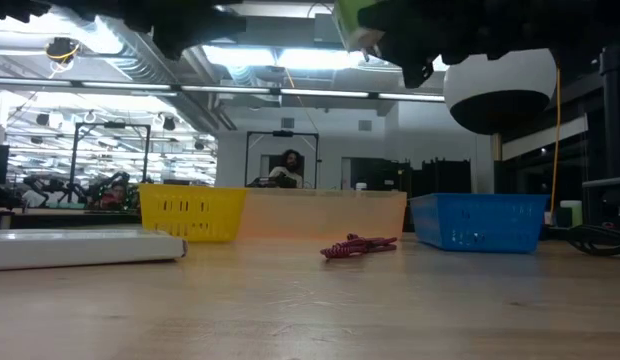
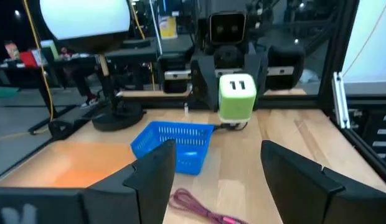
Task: Pick and place items into bin
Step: Put the green charger adapter into the yellow bin
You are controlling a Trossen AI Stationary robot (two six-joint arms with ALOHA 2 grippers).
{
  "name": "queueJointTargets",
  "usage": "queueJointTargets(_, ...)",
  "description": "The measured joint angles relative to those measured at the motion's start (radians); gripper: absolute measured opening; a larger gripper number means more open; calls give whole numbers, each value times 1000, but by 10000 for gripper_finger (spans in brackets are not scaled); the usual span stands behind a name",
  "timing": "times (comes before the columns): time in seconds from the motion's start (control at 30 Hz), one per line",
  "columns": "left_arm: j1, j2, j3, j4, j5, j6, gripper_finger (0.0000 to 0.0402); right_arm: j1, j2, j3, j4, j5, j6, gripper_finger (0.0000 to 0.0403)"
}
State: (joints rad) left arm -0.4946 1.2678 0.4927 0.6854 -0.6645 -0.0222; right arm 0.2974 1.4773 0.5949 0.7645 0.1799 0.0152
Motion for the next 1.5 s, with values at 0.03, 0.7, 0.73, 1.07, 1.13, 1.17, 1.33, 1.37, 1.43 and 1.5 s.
queueJointTargets(0.03, 0, 0, 0, 8, 2, 7, 229, 0, 0, 0, 11, 0, -2, 117)
queueJointTargets(0.7, 246, 228, 107, 218, 235, 74, 228, -83, 1, 1, 97, 0, -51, 117)
queueJointTargets(0.73, 252, 238, 123, 218, 254, 80, 228, -85, 1, 1, 98, 0, -53, 117)
queueJointTargets(1.07, 299, 286, 194, 212, 417, 85, 228, -86, -1, 2, 102, -4, -72, 117)
queueJointTargets(1.13, 300, 287, 197, 219, 432, 70, 228, -85, 1, 2, 99, -9, -73, 117)
queueJointTargets(1.17, 302, 286, 197, 222, 427, 64, 228, -87, 1, 2, 97, -9, -73, 117)
queueJointTargets(1.33, 301, 286, 202, 221, 437, 62, 228, -90, 1, 2, 100, -27, -72, 117)
queueJointTargets(1.37, 301, 286, 207, 214, 448, 62, 228, -90, 1, 2, 100, -27, -72, 117)
queueJointTargets(1.43, 302, 286, 214, 201, 452, 61, 228, -92, 1, 2, 100, -24, -72, 117)
queueJointTargets(1.5, 302, 286, 217, 194, 449, 61, 228, -92, 1, 2, 106, -24, -72, 117)
